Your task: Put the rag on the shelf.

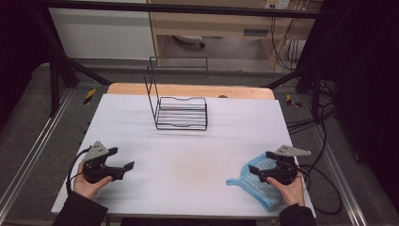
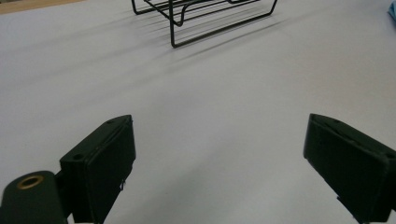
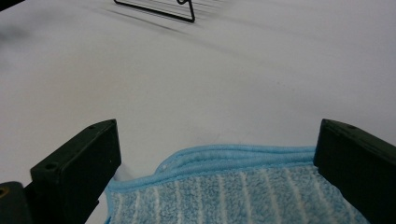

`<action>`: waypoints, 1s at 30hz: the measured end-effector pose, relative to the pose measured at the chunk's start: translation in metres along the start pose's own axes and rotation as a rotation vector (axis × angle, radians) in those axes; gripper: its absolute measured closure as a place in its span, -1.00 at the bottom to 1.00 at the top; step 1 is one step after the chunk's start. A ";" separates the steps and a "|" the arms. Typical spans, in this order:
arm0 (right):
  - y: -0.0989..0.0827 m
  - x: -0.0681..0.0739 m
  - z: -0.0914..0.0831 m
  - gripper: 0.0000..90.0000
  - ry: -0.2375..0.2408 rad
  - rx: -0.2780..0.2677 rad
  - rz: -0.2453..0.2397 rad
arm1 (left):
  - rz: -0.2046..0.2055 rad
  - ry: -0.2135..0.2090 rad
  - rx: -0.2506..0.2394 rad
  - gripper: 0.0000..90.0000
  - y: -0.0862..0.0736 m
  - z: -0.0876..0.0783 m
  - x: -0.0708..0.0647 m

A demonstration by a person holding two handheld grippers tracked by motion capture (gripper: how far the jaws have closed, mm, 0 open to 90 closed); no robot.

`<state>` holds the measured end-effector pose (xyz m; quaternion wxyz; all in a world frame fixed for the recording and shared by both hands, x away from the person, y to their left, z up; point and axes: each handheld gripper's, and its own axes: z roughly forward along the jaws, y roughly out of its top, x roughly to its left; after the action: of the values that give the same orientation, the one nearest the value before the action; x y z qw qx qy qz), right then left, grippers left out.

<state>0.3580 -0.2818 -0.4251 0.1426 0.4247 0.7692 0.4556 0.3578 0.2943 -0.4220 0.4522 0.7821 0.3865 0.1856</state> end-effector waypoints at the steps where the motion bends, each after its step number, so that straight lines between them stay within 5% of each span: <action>1: 0.000 0.000 0.000 -0.97 -0.002 0.002 -0.003 | -0.001 0.001 0.000 -0.80 0.000 0.000 0.000; 11: 0.000 0.003 0.002 -0.94 -0.011 0.033 0.009 | 0.019 0.007 0.023 -0.80 -0.003 0.002 -0.002; 18: 0.000 0.017 0.005 -0.82 0.004 0.088 -0.034 | 0.026 0.015 0.029 -0.80 -0.003 0.003 -0.003; 30: -0.004 0.041 0.015 0.01 -0.003 0.189 -0.118 | 0.020 0.014 0.037 -0.76 -0.004 0.004 -0.003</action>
<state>0.3403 -0.2422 -0.4294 0.1295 0.3911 0.8322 0.3712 0.3566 0.2907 -0.4271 0.4330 0.7928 0.3854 0.1881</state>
